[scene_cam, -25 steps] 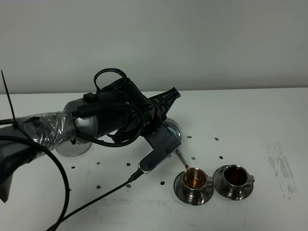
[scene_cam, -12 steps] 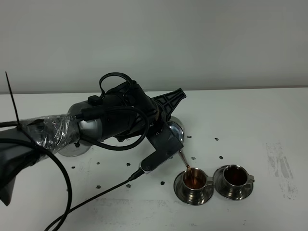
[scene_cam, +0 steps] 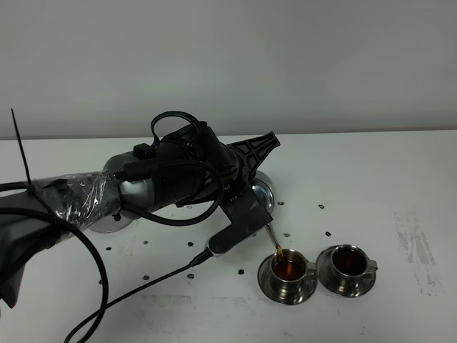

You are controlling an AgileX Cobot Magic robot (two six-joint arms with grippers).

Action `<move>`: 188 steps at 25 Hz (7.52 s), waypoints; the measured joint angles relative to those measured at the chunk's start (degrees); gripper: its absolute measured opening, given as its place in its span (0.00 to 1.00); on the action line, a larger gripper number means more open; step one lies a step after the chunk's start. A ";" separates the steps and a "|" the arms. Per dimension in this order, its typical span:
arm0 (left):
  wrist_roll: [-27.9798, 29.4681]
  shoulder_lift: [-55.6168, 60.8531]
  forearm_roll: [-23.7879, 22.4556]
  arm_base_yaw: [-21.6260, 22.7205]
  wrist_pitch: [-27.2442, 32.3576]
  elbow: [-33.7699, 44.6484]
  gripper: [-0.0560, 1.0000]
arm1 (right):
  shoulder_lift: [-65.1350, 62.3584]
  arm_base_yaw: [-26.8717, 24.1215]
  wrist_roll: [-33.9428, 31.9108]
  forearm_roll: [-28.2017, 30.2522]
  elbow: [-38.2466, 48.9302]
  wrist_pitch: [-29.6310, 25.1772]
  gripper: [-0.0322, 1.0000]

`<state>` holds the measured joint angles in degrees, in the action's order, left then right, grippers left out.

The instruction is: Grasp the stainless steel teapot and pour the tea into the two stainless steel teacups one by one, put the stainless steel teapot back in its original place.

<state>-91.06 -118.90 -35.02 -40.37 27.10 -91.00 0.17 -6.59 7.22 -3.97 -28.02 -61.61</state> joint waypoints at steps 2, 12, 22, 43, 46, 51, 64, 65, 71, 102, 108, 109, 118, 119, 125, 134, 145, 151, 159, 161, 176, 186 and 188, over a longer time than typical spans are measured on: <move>0.00 0.00 -0.55 0.00 -0.06 0.00 0.30 | 0.00 0.00 0.00 0.00 0.00 0.00 0.26; 0.00 0.00 -0.97 -0.11 -0.90 0.00 0.30 | 0.00 0.00 0.00 0.00 0.00 0.00 0.26; 0.00 0.00 -1.03 -0.56 -1.76 0.00 0.30 | 0.00 0.00 0.00 0.00 0.00 0.00 0.26; 0.00 0.00 -1.19 -0.56 -1.76 0.00 0.30 | 0.00 0.00 0.00 0.00 0.00 0.00 0.26; 0.00 0.00 -1.93 -0.56 -1.76 0.00 0.30 | 0.00 0.00 0.00 0.00 0.00 0.00 0.26; 0.00 0.00 -2.10 -0.56 -1.76 0.00 0.30 | 0.00 0.00 0.00 0.00 0.00 0.00 0.26; 0.00 0.00 4.30 -0.56 1.06 0.00 0.30 | 0.00 0.00 0.00 0.00 0.00 0.00 0.26; 0.05 0.00 5.30 -0.56 1.57 0.00 0.30 | 0.00 0.00 0.00 0.00 0.00 0.00 0.26; 8.65 0.00 8.77 -0.46 3.05 0.00 0.30 | 0.00 0.00 0.00 0.00 0.00 0.00 0.26; 22.51 20.54 49.54 -0.29 5.68 29.22 0.30 | 0.00 0.00 0.00 0.00 0.00 0.00 0.26; 25.28 14.31 50.33 -2.45 5.28 29.28 0.30 | 0.00 0.00 0.00 0.00 0.00 0.00 0.26; 25.34 13.55 50.33 -2.68 5.12 29.28 0.30 | 0.00 0.00 0.00 0.00 0.00 0.00 0.26; 29.80 20.64 50.74 -2.09 4.92 29.58 0.30 | 0.00 0.00 0.00 0.00 0.00 0.00 0.26; 32.08 22.41 50.01 -0.38 5.22 29.58 0.30 | 0.00 0.00 0.00 0.00 0.00 0.00 0.26; 49.64 27.25 44.32 14.68 5.40 29.44 0.30 | 0.00 0.00 0.00 0.00 0.00 0.00 0.26; 76.58 27.05 43.66 31.65 1.87 28.31 0.30 | 0.00 0.00 0.00 0.00 0.00 0.00 0.26; 82.14 11.09 41.39 34.28 15.86 9.27 0.30 | 0.00 0.00 0.00 0.00 0.00 0.00 0.26; 84.33 5.17 39.77 35.85 18.07 4.09 0.30 | 0.00 0.00 0.00 0.00 0.00 0.00 0.26; 84.44 3.17 39.82 36.17 18.88 4.01 0.30 | 0.00 0.00 0.00 0.00 0.00 0.00 0.26; 84.44 2.57 39.47 36.17 18.63 4.01 0.30 | 0.00 0.00 0.00 0.00 0.00 0.00 0.26; 83.67 0.39 38.86 35.35 16.21 4.01 0.30 | 0.00 0.00 0.00 0.00 0.00 0.00 0.26; 81.67 0.18 38.69 34.69 17.42 4.01 0.30 | 0.00 0.00 0.00 0.00 0.00 0.00 0.26; 81.62 0.18 38.47 34.69 17.42 4.01 0.30 | 0.00 0.00 0.00 0.00 0.00 0.00 0.26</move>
<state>-9.44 -118.72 3.46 -5.68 44.52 -86.99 0.17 -6.59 7.22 -3.97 -28.02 -61.61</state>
